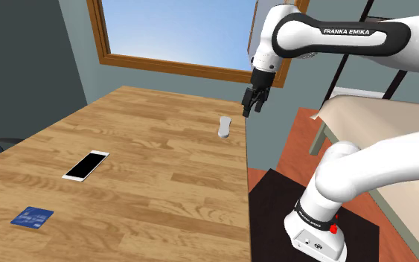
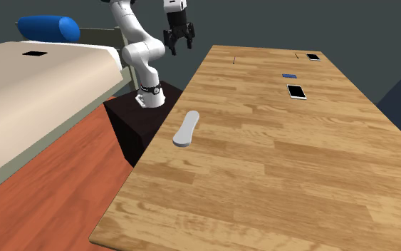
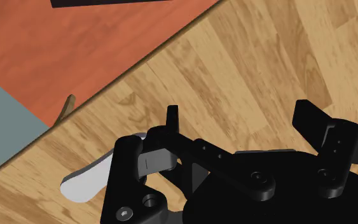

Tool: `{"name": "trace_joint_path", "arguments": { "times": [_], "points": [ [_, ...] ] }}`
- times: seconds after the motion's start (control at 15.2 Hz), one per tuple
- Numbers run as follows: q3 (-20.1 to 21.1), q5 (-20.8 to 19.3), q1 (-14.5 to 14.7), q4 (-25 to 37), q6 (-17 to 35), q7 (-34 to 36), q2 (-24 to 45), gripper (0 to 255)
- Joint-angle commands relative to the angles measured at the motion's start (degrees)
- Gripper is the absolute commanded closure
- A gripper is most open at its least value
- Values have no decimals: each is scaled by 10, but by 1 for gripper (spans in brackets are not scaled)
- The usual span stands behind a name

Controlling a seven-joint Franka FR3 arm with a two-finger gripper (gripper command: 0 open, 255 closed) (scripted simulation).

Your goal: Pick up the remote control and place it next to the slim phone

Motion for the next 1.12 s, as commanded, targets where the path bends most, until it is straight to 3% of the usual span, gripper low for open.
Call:
{"name": "trace_joint_path", "arguments": {
  "times": [0.0, 0.53, 1.06],
  "points": [
    [0, 0, 0, 0, 0, 0, 0, 0],
    [23, -6, -51, 35, 127, 126, 163, 0],
    [26, -29, -98, 105, 214, 253, 325, 0]
  ]
}}
